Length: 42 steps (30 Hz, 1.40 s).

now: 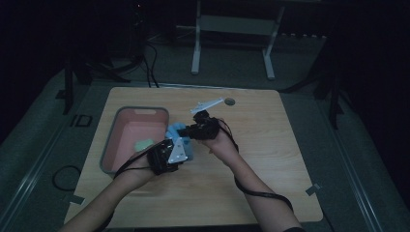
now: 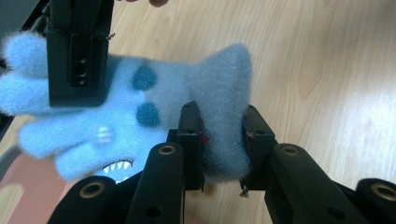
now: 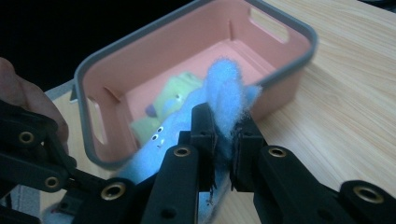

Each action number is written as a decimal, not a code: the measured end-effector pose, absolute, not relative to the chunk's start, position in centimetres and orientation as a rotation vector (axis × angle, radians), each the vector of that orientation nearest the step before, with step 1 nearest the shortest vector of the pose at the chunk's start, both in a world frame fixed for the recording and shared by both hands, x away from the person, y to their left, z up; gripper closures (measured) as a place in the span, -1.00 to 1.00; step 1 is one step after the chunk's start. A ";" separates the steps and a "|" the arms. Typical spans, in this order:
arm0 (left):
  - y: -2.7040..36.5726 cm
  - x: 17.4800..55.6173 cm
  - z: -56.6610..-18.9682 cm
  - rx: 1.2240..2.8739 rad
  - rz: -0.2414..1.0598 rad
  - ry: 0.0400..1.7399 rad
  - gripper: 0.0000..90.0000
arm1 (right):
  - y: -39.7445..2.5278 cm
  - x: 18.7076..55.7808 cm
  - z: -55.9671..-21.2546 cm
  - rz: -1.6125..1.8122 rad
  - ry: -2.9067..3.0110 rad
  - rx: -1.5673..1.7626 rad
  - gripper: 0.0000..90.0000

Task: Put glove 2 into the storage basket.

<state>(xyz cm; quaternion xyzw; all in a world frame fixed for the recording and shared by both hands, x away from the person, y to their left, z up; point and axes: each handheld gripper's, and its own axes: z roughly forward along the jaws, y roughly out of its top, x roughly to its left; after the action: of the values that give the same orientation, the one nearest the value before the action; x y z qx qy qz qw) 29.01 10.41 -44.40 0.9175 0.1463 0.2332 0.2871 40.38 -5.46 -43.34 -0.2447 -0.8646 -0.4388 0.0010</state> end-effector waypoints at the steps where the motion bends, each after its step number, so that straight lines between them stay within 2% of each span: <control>1: 10.8 28.9 -44.5 2.454 0.629 0.398 0.66 | -4.4 40.5 -43.3 -1.369 -2.712 -0.750 0.83; 25: 19.6 27.7 -46.3 2.470 0.656 0.592 0.66 | 6.1 40.8 -44.8 -1.293 -2.698 -0.611 0.83; 38: 20.0 29.4 -48.1 2.511 0.603 0.597 0.66 | 7.0 42.3 -47.2 -1.226 -2.717 -0.676 0.83; 42: 20.0 30.3 -49.1 2.528 0.552 0.616 0.66 | 7.2 42.7 -48.2 -1.191 -2.735 -0.701 0.83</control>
<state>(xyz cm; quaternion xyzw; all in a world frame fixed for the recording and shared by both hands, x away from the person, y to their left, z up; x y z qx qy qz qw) 30.27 19.98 -49.07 0.9230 0.2248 0.2016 0.2387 42.72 7.15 -48.21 -0.2286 -0.8919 -0.3883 0.0385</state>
